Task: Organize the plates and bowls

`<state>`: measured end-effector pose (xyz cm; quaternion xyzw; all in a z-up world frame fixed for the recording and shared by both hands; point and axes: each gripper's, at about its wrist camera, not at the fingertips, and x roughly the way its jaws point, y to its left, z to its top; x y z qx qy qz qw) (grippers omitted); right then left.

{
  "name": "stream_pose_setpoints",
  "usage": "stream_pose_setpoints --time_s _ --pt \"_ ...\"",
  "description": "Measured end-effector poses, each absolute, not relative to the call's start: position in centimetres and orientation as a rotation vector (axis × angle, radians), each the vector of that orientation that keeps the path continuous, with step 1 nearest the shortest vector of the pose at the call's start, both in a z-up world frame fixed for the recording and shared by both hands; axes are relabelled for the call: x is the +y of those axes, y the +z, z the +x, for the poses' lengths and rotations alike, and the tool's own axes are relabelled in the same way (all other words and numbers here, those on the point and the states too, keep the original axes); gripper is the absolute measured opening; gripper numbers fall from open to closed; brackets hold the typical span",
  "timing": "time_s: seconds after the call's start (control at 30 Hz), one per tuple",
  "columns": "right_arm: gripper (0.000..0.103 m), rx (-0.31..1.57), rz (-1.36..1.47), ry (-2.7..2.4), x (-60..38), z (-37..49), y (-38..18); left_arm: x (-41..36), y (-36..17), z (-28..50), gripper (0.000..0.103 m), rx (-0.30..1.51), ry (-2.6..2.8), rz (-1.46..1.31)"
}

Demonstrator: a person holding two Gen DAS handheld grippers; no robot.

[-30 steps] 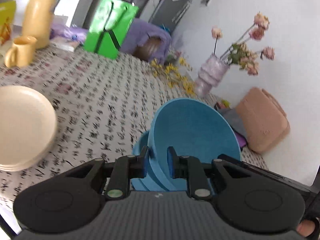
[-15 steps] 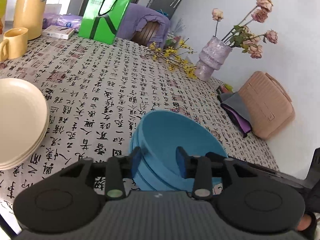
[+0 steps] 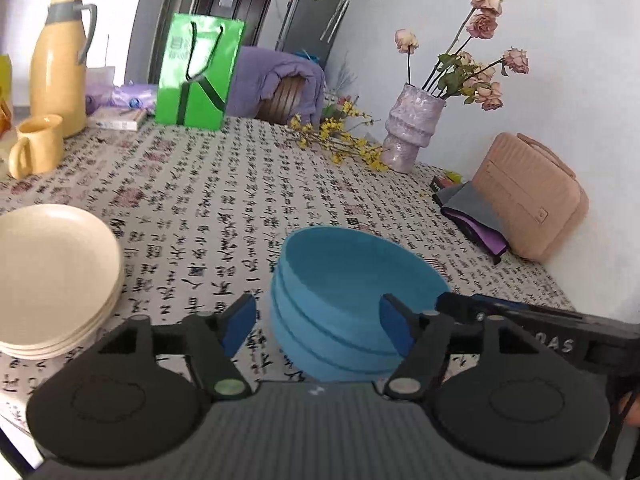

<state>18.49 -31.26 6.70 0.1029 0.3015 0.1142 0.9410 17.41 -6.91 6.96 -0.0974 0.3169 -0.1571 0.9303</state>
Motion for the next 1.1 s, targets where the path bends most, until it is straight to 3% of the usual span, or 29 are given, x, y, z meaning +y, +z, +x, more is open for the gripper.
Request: stream_pose_setpoints --time_s 0.13,0.2,0.4,0.57,1.1 --pt "0.063 0.550 0.187 0.230 -30.7 16.1 6.5 -6.0 6.7 15.0 0.084 0.589 -0.277 -0.153" --pt "0.074 0.506 0.166 0.223 -30.3 14.8 6.2 -5.5 6.5 13.6 0.088 0.555 -0.248 -0.133" --pt "0.084 0.428 0.106 0.230 -29.1 10.6 4.5 -3.7 5.6 9.1 0.098 0.469 -0.187 -0.089" --pt "0.092 0.364 0.086 0.219 -28.2 6.8 2.6 -1.8 4.4 5.7 0.099 0.421 -0.088 -0.047" --pt "0.093 0.391 0.125 0.285 -25.9 5.0 -0.9 -0.2 1.8 2.7 0.103 0.445 -0.075 -0.017"
